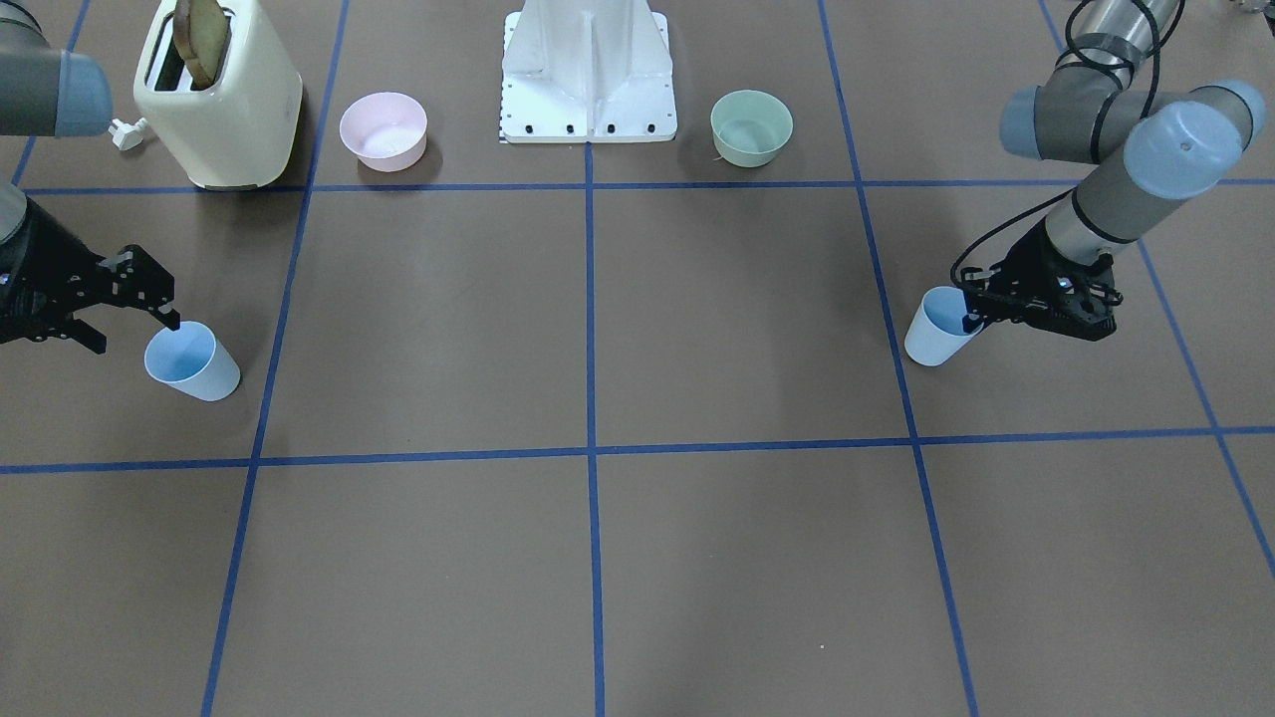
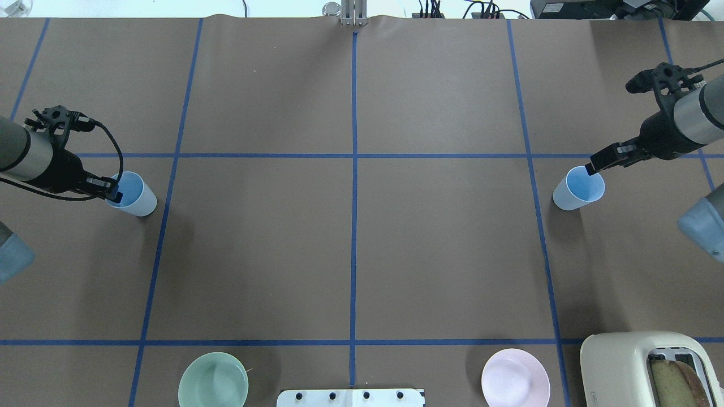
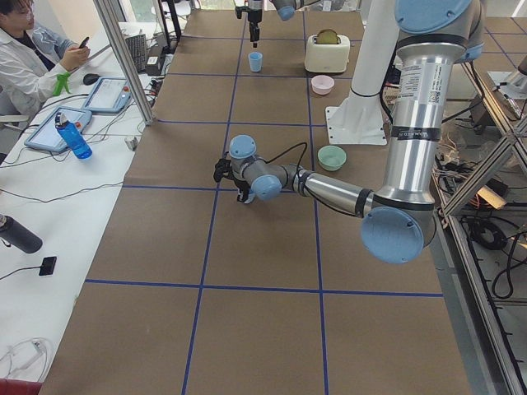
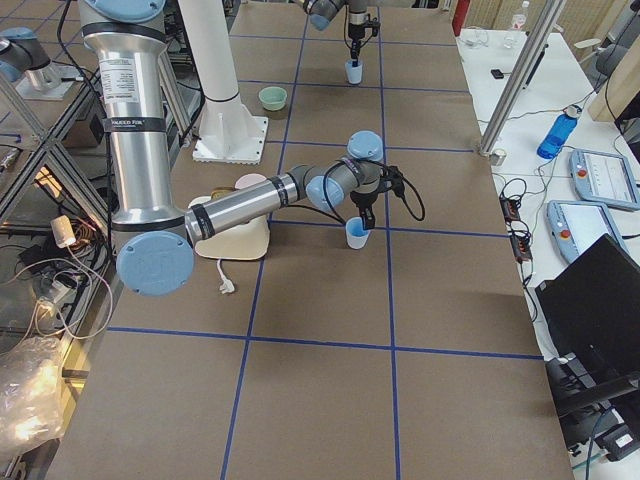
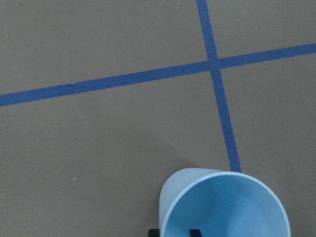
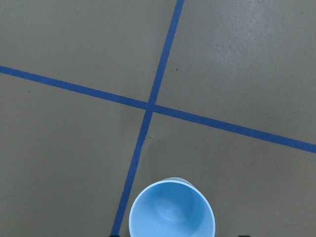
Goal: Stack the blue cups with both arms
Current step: 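Close the left gripper on its cup rim while the right gripper grips the other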
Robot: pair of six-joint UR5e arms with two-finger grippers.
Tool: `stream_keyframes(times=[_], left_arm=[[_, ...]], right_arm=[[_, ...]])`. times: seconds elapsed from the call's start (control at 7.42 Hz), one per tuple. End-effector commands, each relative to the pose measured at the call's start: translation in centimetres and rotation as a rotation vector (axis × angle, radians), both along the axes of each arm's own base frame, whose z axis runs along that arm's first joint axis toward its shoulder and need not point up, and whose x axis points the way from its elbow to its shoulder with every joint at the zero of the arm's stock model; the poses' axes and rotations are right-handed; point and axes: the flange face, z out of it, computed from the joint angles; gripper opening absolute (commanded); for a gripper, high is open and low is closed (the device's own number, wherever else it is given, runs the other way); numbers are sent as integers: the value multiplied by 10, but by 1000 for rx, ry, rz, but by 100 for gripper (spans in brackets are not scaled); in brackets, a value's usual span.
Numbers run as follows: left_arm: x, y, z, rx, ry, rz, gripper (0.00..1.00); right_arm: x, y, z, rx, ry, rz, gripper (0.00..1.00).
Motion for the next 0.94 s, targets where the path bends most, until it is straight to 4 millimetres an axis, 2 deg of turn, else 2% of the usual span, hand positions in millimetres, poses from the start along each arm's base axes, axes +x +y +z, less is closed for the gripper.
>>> stream_keyframes(times=[0.0, 0.27, 0.4, 0.54, 0.81], left_arm=[[2, 0, -3, -10, 21, 20, 7], [2, 0, -3, -10, 20, 19, 1], [2, 1, -7, -6, 27, 22, 0], [1, 2, -11, -4, 34, 23, 0], [3, -4, -31, -10, 55, 35, 0]], right_arm=[[-3, -6, 2, 3, 11, 5, 83], [-5, -12, 20, 44, 50, -33, 83], [-5, -14, 22, 44, 53, -35, 78], [-5, -13, 23, 45, 56, -34, 77], [-8, -14, 27, 38, 61, -38, 71]])
